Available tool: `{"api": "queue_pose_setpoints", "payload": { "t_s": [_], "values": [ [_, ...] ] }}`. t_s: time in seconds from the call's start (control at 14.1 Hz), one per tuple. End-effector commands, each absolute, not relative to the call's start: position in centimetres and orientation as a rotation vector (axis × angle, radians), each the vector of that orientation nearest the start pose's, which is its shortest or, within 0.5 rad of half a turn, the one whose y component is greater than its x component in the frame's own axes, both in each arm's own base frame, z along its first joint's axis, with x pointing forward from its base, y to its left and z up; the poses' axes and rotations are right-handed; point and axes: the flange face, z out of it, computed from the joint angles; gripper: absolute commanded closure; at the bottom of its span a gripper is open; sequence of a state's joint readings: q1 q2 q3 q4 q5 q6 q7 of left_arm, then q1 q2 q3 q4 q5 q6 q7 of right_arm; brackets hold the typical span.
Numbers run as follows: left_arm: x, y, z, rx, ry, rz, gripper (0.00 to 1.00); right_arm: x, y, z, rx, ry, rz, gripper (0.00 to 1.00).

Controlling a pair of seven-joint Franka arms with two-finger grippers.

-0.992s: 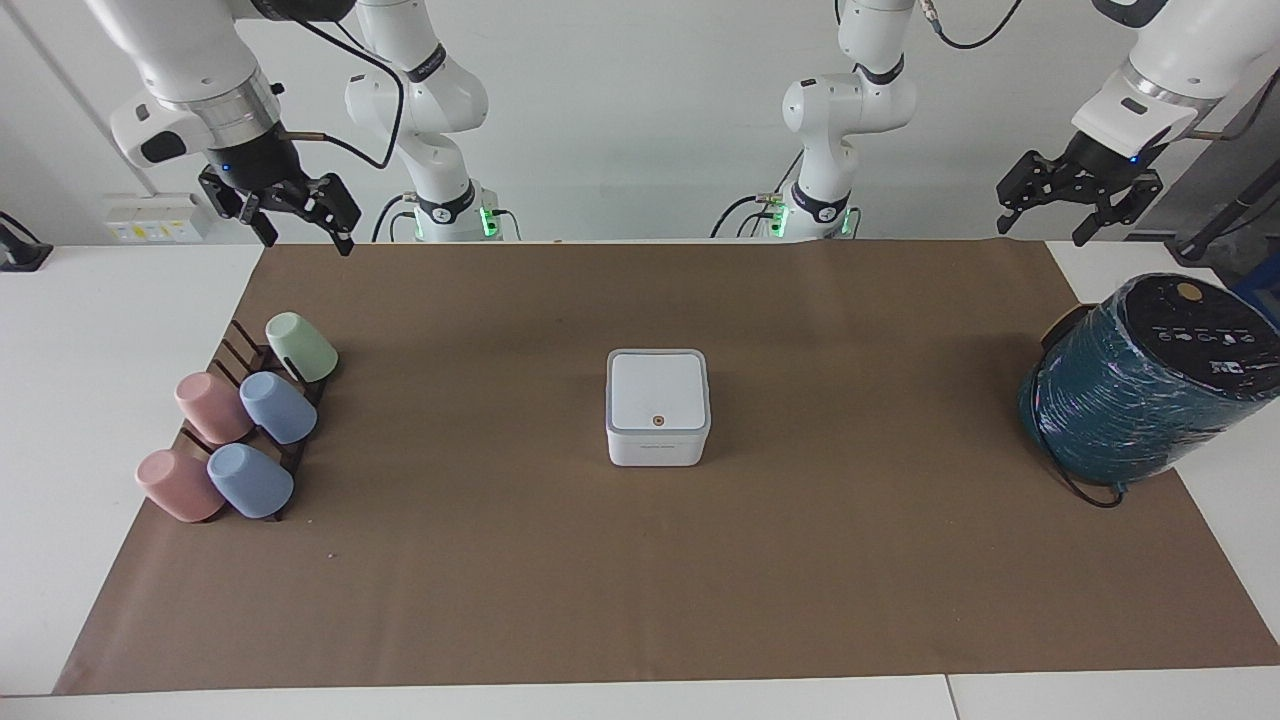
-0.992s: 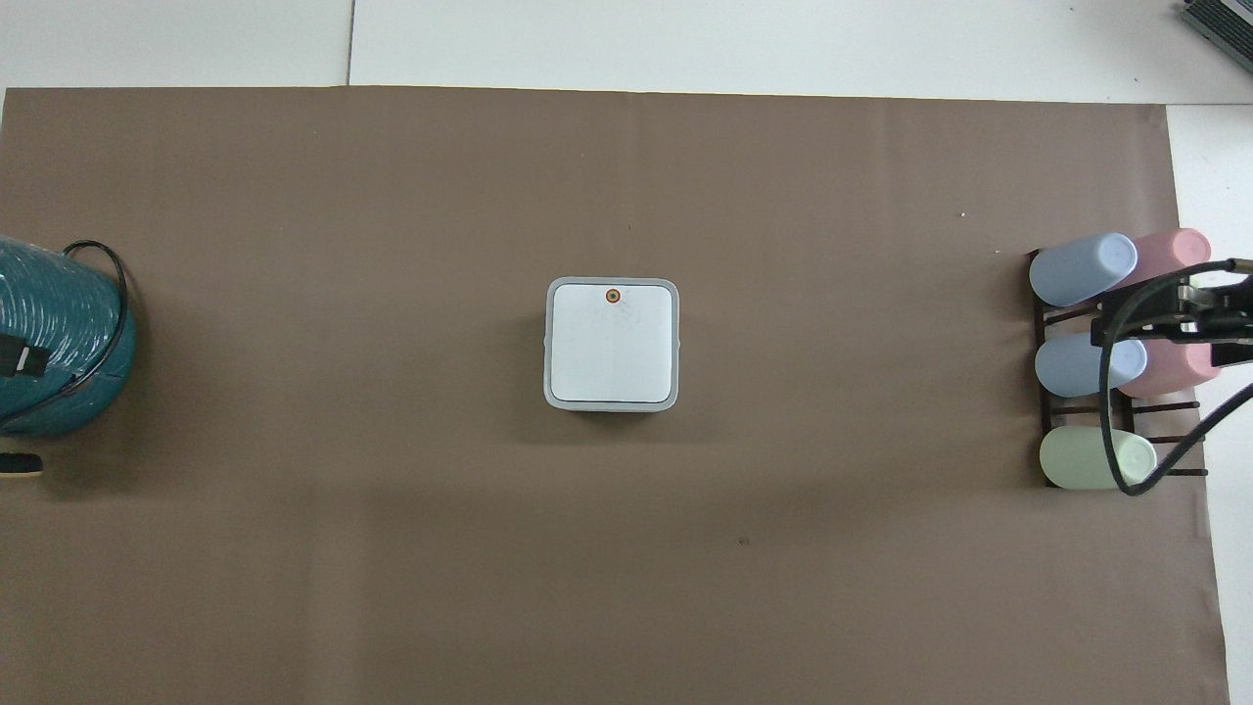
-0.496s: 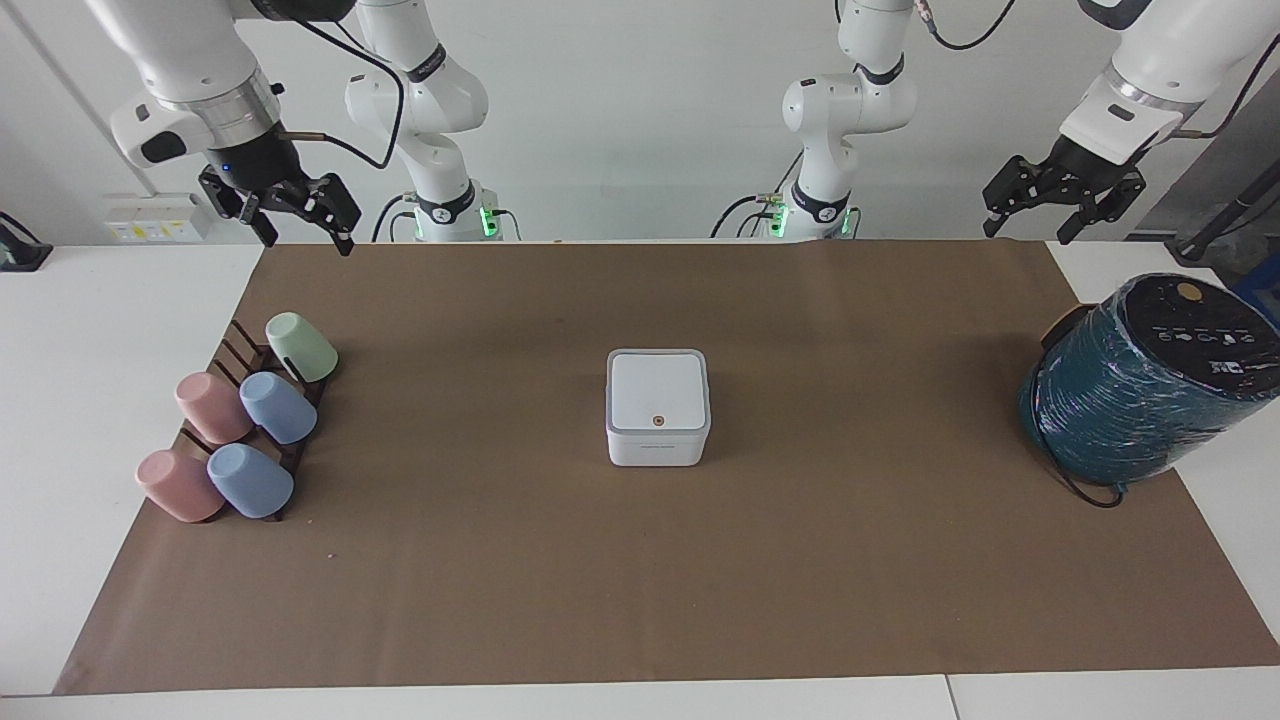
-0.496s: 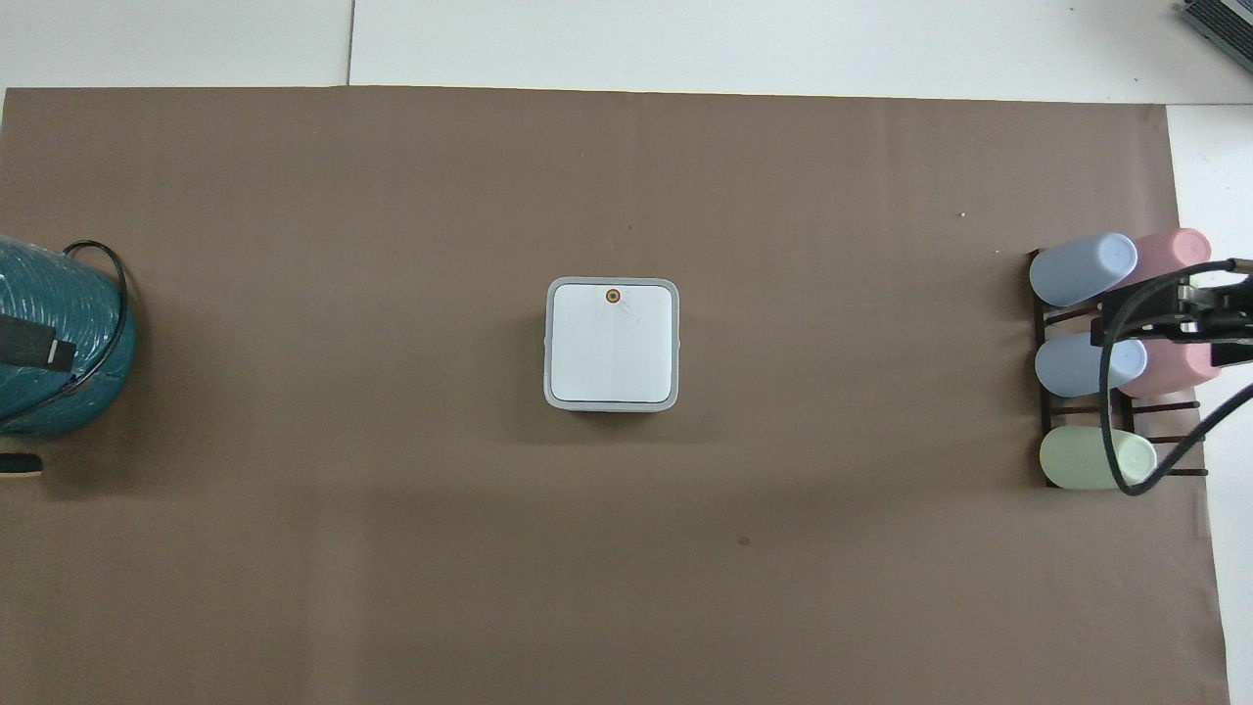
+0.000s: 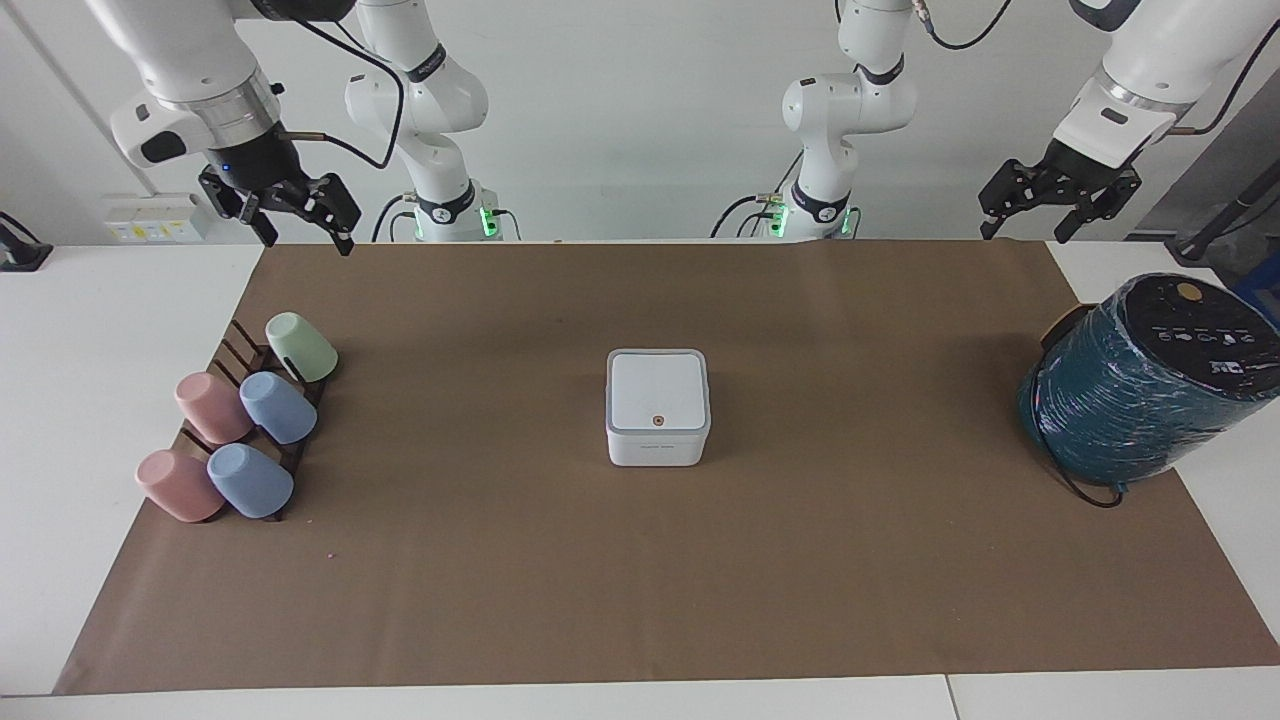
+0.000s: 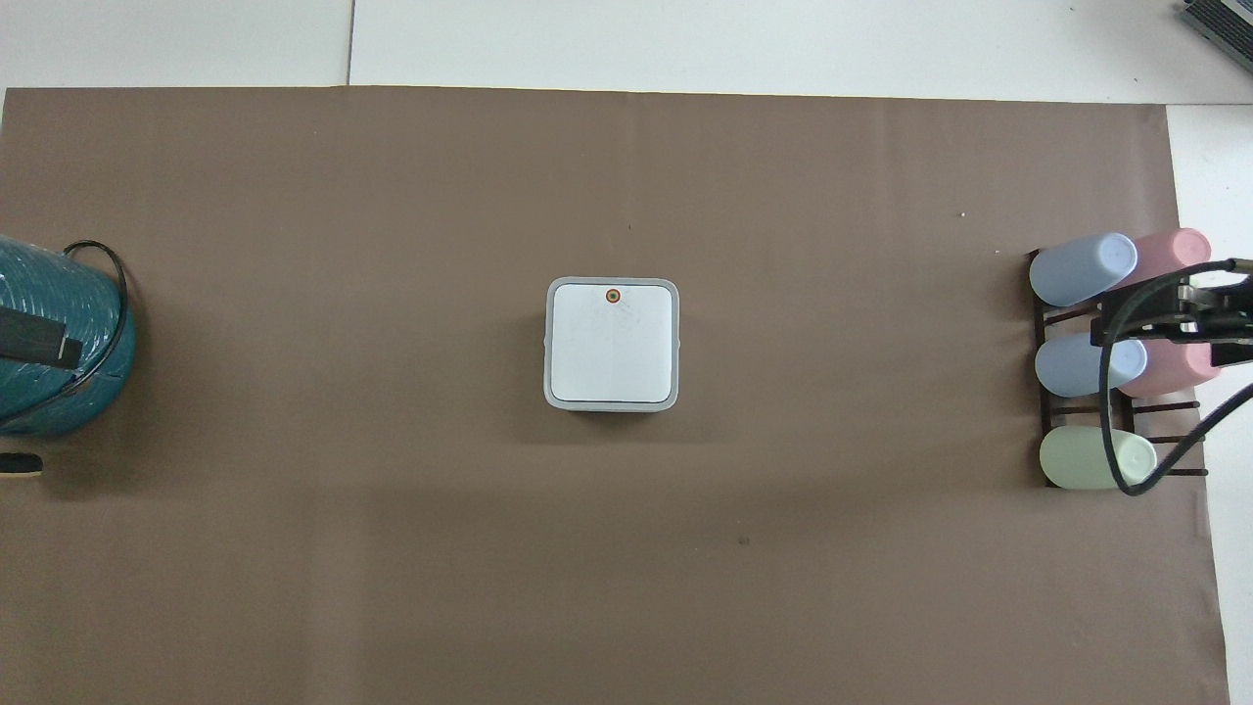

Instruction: Close trash can lid

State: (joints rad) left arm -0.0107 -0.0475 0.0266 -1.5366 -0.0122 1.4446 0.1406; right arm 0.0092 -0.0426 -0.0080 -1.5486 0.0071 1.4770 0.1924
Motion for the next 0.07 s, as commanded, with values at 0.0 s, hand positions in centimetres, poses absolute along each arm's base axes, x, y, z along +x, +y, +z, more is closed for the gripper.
{"api": "queue_pose_setpoints", "payload": {
  "t_s": [0.0],
  "values": [
    [52.8,0.43,65.68,-3.127,0.183,0.059,0.0,52.52,0.23,65.02,-3.108,0.294,0.046,0.0]
  ]
}}
